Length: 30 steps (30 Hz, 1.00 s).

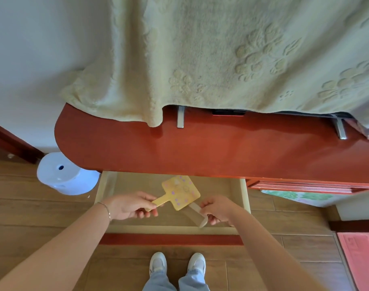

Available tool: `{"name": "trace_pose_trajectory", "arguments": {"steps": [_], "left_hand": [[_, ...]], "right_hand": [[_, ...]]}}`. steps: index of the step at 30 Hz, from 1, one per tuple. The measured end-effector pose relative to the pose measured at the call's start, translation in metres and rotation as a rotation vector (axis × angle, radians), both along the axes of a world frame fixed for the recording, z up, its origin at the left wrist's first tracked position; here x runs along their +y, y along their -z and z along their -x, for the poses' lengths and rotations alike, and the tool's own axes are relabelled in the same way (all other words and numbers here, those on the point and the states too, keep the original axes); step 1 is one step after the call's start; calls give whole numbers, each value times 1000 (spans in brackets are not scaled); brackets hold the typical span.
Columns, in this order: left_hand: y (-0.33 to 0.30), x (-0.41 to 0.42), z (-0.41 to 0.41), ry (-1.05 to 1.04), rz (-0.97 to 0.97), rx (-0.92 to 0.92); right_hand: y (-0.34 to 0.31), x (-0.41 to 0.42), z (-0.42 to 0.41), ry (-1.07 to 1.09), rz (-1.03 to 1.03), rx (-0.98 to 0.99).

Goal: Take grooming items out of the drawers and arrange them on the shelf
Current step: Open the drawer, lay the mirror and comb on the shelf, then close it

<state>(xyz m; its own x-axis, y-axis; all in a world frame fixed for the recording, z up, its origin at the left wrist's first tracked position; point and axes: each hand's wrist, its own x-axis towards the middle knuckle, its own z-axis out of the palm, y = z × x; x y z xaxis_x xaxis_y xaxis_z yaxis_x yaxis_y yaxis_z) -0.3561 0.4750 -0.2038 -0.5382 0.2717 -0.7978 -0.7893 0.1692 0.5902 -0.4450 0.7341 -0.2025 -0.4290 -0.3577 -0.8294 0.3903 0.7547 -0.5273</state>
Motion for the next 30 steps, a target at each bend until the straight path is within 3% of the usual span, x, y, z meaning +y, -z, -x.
{"name": "trace_pose_trajectory", "arguments": {"steps": [8, 17, 25, 30], "left_hand": [[-22, -12, 8, 150, -158, -126], [-56, 21, 36, -36, -282, 74], [-71, 63, 77, -57, -61, 257], [-68, 85, 96, -156, 152, 353]], "right_hand": [[-55, 42, 17, -121, 84, -1], [-86, 62, 37, 85, 216, 93], [-76, 60, 65, 567, 286, 55], [-68, 53, 85, 735, 273, 114]]}}
